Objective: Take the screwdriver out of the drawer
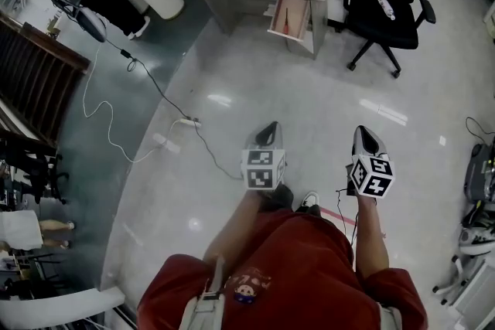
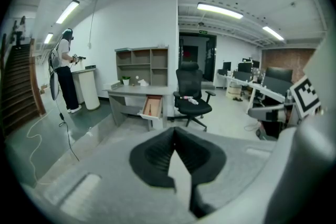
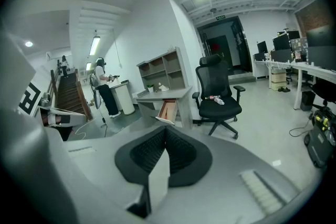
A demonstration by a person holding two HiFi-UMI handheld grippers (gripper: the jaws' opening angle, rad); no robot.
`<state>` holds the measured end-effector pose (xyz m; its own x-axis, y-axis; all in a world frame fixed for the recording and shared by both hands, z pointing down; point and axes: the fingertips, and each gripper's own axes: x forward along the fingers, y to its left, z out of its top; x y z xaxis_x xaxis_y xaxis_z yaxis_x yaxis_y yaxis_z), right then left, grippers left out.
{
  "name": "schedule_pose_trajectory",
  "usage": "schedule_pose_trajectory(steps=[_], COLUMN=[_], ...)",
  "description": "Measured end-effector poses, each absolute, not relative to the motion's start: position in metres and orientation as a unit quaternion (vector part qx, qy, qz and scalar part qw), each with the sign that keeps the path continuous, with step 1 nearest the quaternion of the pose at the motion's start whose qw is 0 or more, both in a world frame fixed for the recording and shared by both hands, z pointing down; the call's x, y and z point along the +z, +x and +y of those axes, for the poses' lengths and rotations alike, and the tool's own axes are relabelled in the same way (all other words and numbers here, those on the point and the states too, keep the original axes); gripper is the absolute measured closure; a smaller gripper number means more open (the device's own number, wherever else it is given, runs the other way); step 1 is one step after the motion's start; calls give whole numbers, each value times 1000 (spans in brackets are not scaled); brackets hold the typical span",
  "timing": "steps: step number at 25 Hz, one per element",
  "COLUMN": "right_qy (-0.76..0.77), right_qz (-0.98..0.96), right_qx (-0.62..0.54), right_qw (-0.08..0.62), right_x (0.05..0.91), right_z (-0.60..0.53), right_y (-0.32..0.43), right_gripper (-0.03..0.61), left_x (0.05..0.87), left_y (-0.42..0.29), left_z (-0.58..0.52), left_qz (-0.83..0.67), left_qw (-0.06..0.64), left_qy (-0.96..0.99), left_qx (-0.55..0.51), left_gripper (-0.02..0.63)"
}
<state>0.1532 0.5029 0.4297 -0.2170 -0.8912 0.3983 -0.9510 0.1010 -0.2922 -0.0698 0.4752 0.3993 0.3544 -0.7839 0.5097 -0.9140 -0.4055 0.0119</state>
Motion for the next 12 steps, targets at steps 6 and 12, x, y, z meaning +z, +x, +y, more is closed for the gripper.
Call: schedule_pose_trajectory(steps=[6,12], right_qy=[616,612], right_qz=[-741,-743], right_qx=[259,262], right_qw=[63,72], right_x=[437,442], right_z=[495,482], right_y=[160,164], right_gripper=[577,577], left_x=[407,412], left_y=[-60,-56], left_z=[468,458], left_qz=[-524,-525], left_qw=[150,158], left_qy=[808,806], left_qx=[224,224], left_gripper=[615,615])
